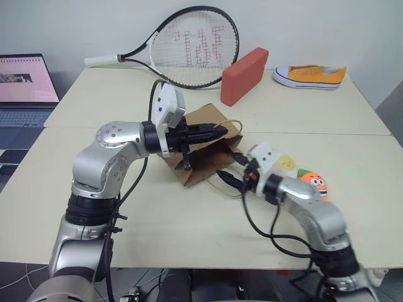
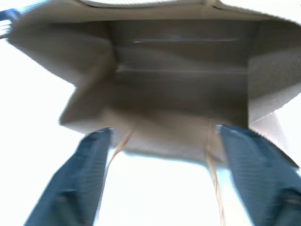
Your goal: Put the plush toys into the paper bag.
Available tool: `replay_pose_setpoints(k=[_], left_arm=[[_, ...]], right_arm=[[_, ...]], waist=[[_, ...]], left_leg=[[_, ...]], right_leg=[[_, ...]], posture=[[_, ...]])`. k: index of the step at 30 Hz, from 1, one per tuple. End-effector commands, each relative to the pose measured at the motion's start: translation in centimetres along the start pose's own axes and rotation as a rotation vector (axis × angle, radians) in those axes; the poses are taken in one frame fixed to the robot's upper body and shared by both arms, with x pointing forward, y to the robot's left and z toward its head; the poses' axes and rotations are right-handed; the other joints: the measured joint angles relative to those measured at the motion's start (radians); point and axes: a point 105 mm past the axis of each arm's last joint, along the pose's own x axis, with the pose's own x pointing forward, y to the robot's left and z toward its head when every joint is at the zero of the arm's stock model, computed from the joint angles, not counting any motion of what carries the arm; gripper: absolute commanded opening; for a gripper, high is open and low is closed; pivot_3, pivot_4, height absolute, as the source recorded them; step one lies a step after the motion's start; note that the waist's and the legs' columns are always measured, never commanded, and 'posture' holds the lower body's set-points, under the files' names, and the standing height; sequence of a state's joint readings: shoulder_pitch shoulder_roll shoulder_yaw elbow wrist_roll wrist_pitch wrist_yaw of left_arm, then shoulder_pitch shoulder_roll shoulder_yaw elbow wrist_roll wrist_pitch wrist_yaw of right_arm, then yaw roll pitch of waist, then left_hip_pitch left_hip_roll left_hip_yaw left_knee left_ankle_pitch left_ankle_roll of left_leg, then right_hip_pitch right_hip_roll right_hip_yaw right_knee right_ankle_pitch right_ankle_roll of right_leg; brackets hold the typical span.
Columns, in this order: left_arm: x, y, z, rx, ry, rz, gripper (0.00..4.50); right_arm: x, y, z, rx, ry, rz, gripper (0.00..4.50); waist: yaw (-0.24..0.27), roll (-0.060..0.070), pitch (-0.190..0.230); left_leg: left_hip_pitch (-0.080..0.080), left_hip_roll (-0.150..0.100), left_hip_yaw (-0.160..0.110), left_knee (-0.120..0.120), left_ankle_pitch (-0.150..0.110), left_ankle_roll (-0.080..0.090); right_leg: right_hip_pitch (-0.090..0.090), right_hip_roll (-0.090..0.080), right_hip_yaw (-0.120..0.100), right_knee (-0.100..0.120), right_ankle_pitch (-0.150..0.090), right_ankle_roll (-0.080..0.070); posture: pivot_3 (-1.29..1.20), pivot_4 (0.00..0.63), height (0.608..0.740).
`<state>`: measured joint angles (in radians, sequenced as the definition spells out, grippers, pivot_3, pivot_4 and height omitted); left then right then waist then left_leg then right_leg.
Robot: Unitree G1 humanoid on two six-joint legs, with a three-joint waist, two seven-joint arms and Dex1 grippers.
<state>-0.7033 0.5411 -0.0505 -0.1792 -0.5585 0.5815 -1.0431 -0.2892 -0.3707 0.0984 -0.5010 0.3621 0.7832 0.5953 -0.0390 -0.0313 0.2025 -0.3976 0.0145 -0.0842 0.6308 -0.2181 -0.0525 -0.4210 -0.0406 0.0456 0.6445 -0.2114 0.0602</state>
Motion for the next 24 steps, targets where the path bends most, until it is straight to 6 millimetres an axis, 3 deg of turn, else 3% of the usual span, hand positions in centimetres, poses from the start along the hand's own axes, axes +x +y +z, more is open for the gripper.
replay_pose_setpoints(k=[1,5,9,18,21,24], left_arm=[[0.5,-0.9,0.7,0.018,-0.031,-0.047,0.00],[0.6,-1.2,0.2,0.002,-0.025,-0.063,0.00],[0.7,-1.3,0.0,0.000,-0.019,-0.066,0.00],[0.7,-1.1,-0.1,0.002,-0.021,-0.048,0.00],[0.6,-1.0,-0.1,0.003,-0.019,-0.041,0.00],[0.5,-1.0,-0.1,0.003,-0.019,-0.038,0.00]], right_arm=[[-2.6,-0.5,2.2,-0.048,-0.043,-0.003,4.47],[-5.3,-3.2,0.9,-0.225,0.096,-0.120,4.47],[-6.4,-5.2,-1.7,-0.375,0.237,-0.217,4.47],[-6.2,-7.6,-5.1,-0.525,0.355,-0.340,4.47],[-6.2,-8.7,-5.3,-0.564,0.374,-0.384,3.87],[-6.5,-9.7,-5.2,-0.596,0.386,-0.425,2.82]], waist=[[0.001,0.000,0.000],[0.006,0.000,0.000],[0.003,0.000,0.000],[0.006,0.000,0.000],[0.006,0.000,0.000],[0.006,0.000,0.000]], left_leg=[[0.000,0.000,0.000,0.000,0.000,0.000],[0.000,0.000,0.001,0.000,0.000,0.000],[0.000,0.000,0.001,0.000,0.000,0.000],[0.000,0.000,0.002,0.001,0.000,0.000],[0.000,0.000,0.002,0.001,0.000,0.000],[0.000,0.000,0.002,0.001,0.000,0.000]], right_leg=[[0.000,0.000,0.000,0.000,0.000,0.000],[0.000,0.000,0.000,0.000,0.000,0.000],[0.000,0.000,0.000,-0.001,-0.001,-0.001],[0.000,0.000,0.001,-0.001,-0.003,-0.004],[0.000,0.000,0.001,-0.001,-0.003,-0.004],[0.000,0.000,0.001,-0.001,-0.003,-0.004]], posture=[[0.00,0.150,0.740],[0.00,0.150,0.740],[0.00,0.150,0.740],[0.00,0.150,0.740],[0.00,0.150,0.740],[0.00,0.150,0.740]])
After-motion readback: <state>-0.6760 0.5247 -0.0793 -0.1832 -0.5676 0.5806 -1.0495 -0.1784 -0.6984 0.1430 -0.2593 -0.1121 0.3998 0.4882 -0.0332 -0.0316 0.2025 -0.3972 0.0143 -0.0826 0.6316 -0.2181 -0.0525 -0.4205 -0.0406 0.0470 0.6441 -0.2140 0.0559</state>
